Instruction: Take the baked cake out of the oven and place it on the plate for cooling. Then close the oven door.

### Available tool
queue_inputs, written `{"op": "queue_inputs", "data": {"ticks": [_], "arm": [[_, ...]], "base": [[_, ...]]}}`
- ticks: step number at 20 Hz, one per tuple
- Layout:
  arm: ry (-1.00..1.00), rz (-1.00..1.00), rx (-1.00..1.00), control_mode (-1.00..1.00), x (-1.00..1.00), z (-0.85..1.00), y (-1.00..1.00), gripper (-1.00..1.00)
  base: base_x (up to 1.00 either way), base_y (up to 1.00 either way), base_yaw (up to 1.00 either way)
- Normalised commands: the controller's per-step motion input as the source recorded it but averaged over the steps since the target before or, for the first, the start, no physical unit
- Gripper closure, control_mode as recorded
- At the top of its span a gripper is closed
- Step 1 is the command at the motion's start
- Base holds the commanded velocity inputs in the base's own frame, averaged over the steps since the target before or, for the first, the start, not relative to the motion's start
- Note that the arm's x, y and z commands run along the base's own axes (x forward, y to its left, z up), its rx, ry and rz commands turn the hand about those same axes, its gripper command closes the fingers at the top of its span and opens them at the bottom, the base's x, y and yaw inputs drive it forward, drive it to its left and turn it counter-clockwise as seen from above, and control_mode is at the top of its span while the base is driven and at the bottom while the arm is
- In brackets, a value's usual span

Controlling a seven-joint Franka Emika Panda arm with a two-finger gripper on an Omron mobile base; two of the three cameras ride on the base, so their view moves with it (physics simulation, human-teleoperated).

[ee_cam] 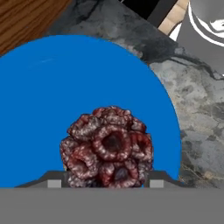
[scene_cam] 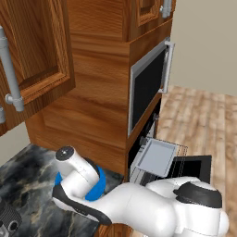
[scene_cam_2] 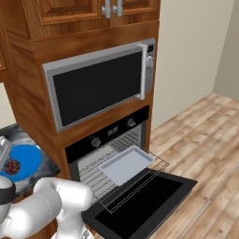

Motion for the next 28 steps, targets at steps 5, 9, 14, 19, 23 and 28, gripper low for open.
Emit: {"op": "queue_inputs", "data": {"ticks": [5, 9, 14, 19, 23, 28], "arm": [[0.0, -0.09, 0.04, -1.0, 0.0, 0.05, 0.0, -1.0], [0.0, -0.07, 0.06, -1.0, 0.0, 0.12, 0.0, -1.0], [0.02, -0.06, 0.06, -1.0, 0.0, 0.2, 0.0, -1.0], [0.01, -0.04, 0.06, -1.0, -0.07, 0.2, 0.0, -1.0], [0.0, -0.03, 0.03, -1.0, -0.14, 0.2, 0.0, -1.0], [0.0, -0.04, 0.02, -1.0, -0.29, 0.09, -0.01, -1.0]], "base": [[0.0, 0.0, 0.0], [0.0, 0.0, 0.0], [0.0, 0.0, 0.0], [0.0, 0.0, 0.0], [0.0, 0.0, 0.0], [0.0, 0.0, 0.0]]}}
